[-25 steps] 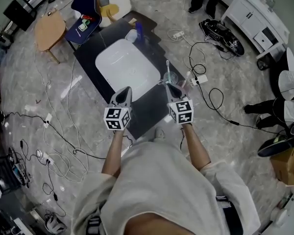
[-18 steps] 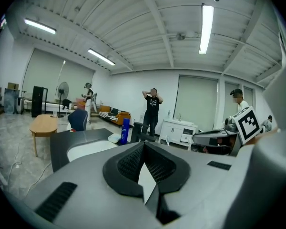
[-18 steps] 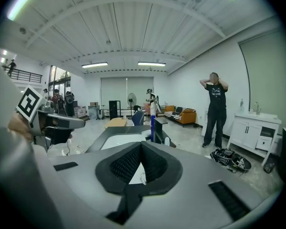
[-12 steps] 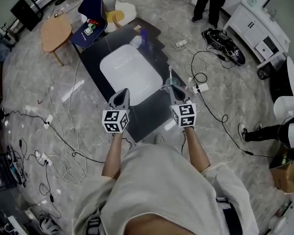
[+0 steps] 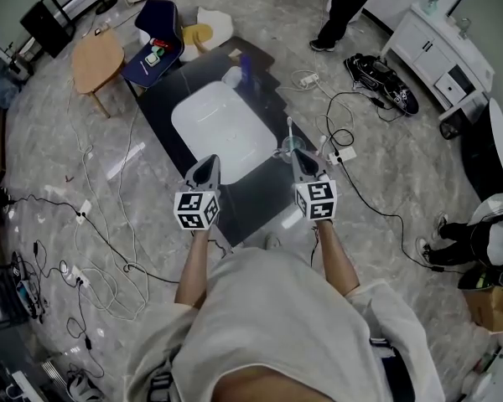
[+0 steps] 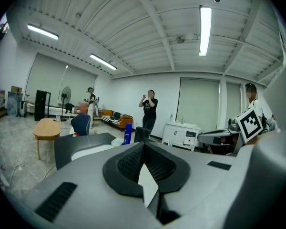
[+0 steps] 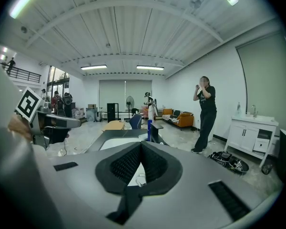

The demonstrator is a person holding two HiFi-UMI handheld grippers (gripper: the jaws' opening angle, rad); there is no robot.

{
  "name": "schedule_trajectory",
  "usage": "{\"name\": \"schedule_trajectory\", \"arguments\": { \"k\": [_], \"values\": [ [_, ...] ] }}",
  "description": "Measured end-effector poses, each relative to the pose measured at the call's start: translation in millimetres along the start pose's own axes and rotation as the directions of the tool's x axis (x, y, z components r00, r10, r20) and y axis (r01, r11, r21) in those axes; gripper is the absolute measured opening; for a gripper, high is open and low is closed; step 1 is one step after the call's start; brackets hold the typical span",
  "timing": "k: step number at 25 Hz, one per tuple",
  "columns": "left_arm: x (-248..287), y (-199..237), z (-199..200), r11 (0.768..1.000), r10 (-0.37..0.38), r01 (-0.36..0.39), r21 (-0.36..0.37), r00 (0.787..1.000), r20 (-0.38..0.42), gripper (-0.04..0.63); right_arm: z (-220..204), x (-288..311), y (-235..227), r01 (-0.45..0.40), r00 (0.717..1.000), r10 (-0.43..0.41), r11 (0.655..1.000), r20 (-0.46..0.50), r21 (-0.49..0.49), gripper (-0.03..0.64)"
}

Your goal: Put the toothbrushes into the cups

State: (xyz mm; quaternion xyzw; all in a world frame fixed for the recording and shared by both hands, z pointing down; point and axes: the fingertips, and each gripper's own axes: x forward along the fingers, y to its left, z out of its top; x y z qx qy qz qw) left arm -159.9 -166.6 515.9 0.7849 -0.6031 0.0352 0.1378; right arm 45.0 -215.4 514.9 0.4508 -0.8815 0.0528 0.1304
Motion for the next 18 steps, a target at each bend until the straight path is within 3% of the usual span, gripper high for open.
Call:
{"name": "schedule_trajectory", "arguments": {
  "k": [18],
  "values": [
    [3.5, -3.5, -1.6, 1.000, -0.003, 0.003, 0.009, 1.000, -0.006, 0.026, -3.9, -1.0, -8.5, 0.004, 1.000, -0.004, 1.000, -0.013, -0.009, 0.014]
  ]
}}
